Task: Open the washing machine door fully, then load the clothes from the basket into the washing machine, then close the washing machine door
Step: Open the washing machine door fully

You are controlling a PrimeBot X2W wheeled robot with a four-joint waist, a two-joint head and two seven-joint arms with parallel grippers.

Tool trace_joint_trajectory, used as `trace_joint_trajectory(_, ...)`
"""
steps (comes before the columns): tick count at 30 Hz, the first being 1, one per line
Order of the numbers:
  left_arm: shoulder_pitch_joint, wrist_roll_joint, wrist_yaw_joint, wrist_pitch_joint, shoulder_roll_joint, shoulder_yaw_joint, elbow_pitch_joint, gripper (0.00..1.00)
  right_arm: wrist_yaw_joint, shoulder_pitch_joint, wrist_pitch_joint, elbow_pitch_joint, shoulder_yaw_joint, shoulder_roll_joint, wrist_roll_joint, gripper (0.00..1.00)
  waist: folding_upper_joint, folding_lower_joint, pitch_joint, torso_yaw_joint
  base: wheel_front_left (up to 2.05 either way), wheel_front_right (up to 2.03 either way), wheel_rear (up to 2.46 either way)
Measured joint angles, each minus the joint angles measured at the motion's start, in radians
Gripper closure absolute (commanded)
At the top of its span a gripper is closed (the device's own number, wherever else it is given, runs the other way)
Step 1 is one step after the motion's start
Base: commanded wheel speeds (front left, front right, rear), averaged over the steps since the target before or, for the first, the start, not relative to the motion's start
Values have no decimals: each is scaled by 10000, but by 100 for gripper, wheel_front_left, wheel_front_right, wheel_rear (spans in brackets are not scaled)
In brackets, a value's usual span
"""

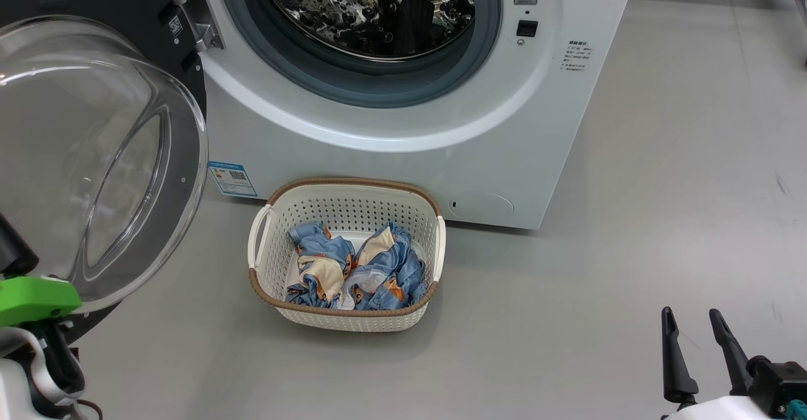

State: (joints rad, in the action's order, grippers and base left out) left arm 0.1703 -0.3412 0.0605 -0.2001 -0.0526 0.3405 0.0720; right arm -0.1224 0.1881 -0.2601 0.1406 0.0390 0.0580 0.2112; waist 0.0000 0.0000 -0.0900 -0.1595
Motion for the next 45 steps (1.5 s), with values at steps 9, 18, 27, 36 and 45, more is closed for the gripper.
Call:
trace_joint_trajectory(9,-1012,81,-803,257,67,-1375,-1114,0,0,-11,0,13,-443,-13,-4,0,0,0,277,334,0,0,0)
trace_joint_trajectory(18,-2856,48,-1231,441,88,-2096,-1212,0,0,-167,0,-236,-913,81,-201,0,0,0,469,1295,0,0,0)
trace_joint_trajectory(27,-4036,-12,-1231,75,82,-2153,-809,0,-2,-241,0,-554,-1160,153,-290,0,0,0,486,2322,0,0,0)
trace_joint_trajectory(36,-4556,102,-1306,-203,77,-2600,-447,0,0,-296,0,-748,-663,314,-345,0,0,0,459,3019,0,0,0)
trace_joint_trajectory(45,-4578,263,-1235,-316,75,-2775,-318,0,0,-153,0,-840,-401,391,-451,0,0,0,443,2627,0,0,0)
